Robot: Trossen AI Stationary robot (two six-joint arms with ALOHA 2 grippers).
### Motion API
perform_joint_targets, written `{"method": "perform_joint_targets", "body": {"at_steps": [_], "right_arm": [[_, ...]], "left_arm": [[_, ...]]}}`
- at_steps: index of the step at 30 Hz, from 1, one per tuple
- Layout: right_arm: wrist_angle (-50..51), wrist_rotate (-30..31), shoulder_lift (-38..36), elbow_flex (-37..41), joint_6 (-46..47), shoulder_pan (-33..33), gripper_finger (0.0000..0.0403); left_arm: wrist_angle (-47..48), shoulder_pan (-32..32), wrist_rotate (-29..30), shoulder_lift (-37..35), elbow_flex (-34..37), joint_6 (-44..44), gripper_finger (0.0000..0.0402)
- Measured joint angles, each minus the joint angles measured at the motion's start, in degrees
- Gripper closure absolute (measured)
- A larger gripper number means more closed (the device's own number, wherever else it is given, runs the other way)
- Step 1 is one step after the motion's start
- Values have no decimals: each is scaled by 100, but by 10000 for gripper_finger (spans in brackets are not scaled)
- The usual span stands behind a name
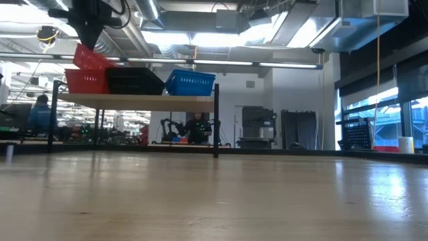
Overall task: Stack baskets on shelf by color
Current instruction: Stack the red bin on the stacked red bins on the shelf
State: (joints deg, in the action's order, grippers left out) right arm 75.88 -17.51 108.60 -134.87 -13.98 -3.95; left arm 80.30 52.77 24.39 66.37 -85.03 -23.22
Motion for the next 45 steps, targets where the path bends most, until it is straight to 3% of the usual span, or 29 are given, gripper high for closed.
{"method": "perform_joint_targets", "body": {"at_steps": [7, 22, 28, 34, 45], "right_arm": [[0, -1, 0, 0, 0, 2, 318], [-112, -1, 0, 0, 0, 4, 318], [-157, -1, 0, 0, 0, 4, 318], [-209, -1, 0, 0, 0, 2, 318], [-238, -5, 0, 0, 0, 2, 318]], "left_arm": [[-13, 0, 28, 57, 0, -2, 347], [-248, -2, 157, -430, -284, 161, 345], [-529, -7, -207, -389, -250, 624, 355], [-509, -4, -67, -302, -36, 718, 397], [-381, -4, 304, -226, 215, 666, 401]]}}
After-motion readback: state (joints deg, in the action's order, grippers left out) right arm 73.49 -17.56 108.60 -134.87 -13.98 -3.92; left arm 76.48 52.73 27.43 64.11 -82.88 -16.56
